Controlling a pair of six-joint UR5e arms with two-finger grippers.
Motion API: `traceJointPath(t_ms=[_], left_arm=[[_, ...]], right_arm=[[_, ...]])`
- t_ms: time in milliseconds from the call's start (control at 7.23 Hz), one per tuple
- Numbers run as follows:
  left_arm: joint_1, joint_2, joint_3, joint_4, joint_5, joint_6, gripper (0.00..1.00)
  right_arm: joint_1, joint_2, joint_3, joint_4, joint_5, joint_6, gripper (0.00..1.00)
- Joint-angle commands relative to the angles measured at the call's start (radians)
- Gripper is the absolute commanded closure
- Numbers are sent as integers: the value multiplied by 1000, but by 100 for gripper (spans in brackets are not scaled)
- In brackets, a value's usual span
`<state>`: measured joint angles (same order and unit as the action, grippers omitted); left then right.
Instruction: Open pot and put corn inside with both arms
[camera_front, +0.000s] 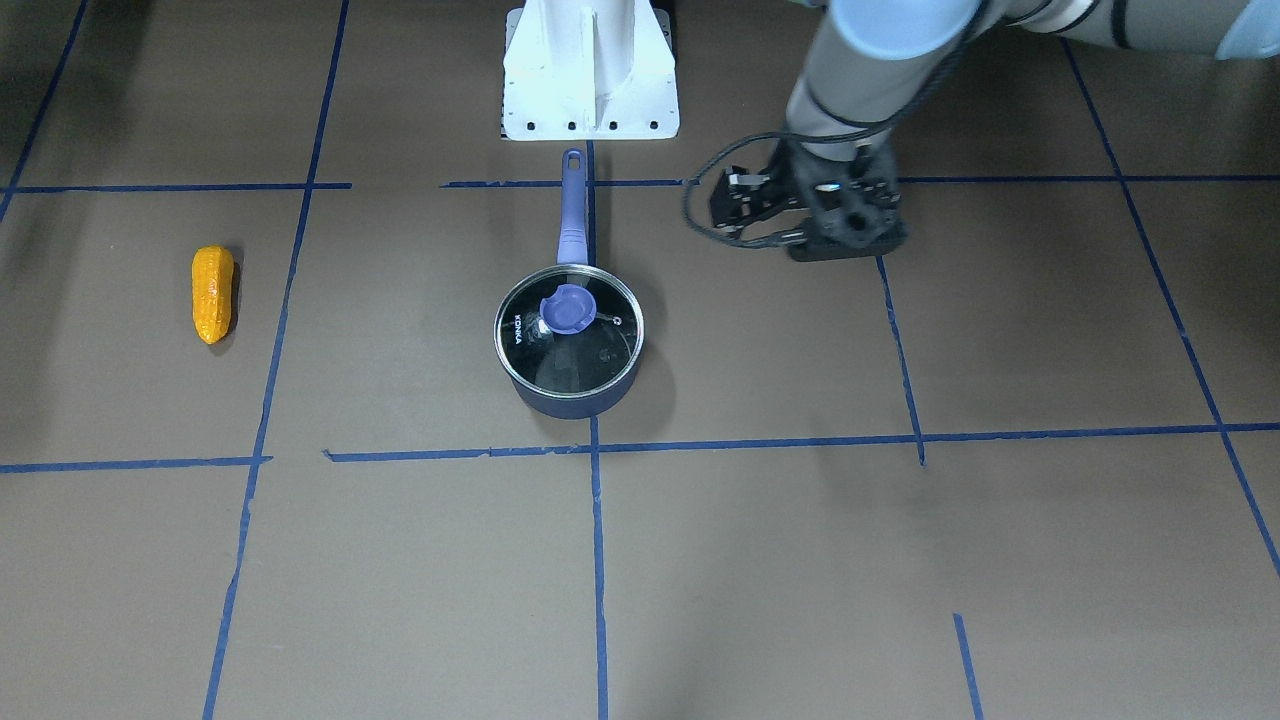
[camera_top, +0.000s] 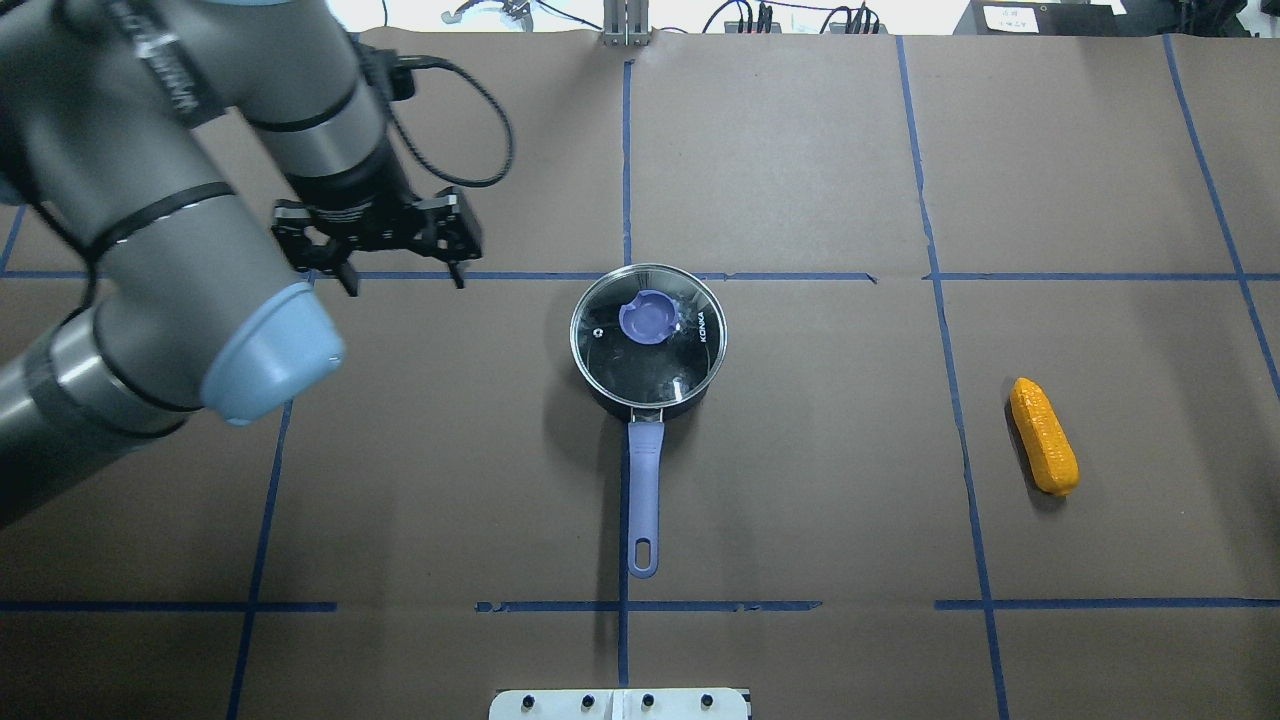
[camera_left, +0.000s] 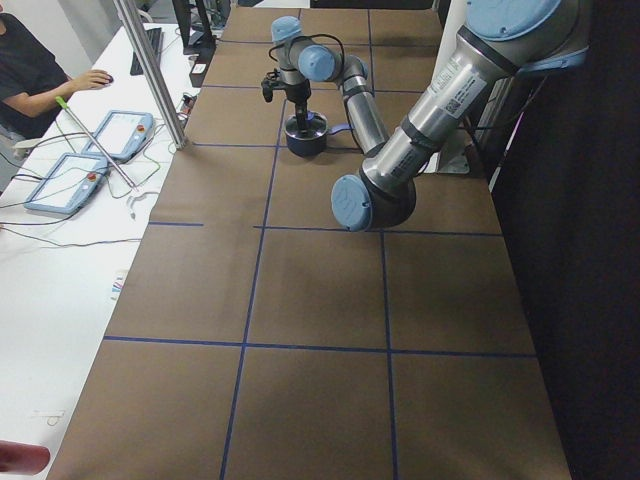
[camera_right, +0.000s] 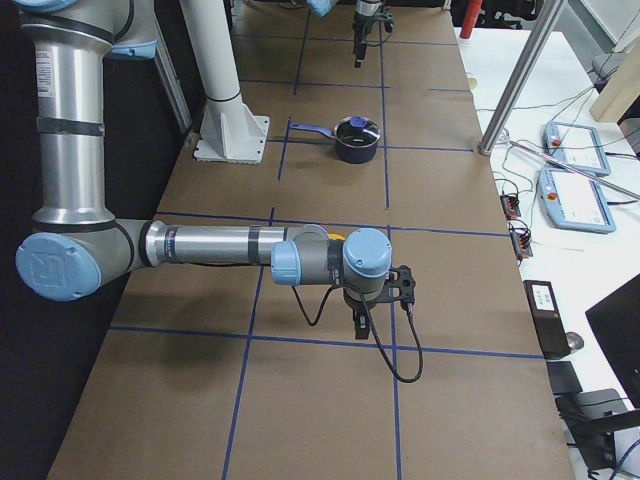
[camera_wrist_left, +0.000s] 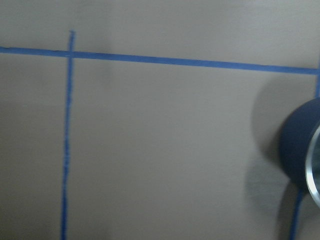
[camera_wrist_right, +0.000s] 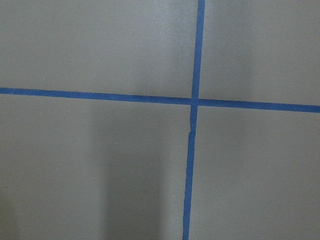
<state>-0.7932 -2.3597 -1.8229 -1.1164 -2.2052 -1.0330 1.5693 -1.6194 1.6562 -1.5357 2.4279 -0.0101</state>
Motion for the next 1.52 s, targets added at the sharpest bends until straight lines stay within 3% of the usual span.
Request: traceJointPath(t_ms=[0, 138, 553, 1384], left_arm=[[45, -157, 184, -107, 10, -117, 0], [70, -212, 241, -114, 21, -145, 0], [118, -242, 365, -270, 71, -216, 0], [172, -259, 445, -355, 104, -288, 0]], right_arm=[[0, 1, 2, 6, -1, -1, 0], [0, -11, -7, 69, -4, 1, 0], [-2, 0, 2, 88, 8, 118, 0], [-2, 0, 1, 88, 22, 119, 0]])
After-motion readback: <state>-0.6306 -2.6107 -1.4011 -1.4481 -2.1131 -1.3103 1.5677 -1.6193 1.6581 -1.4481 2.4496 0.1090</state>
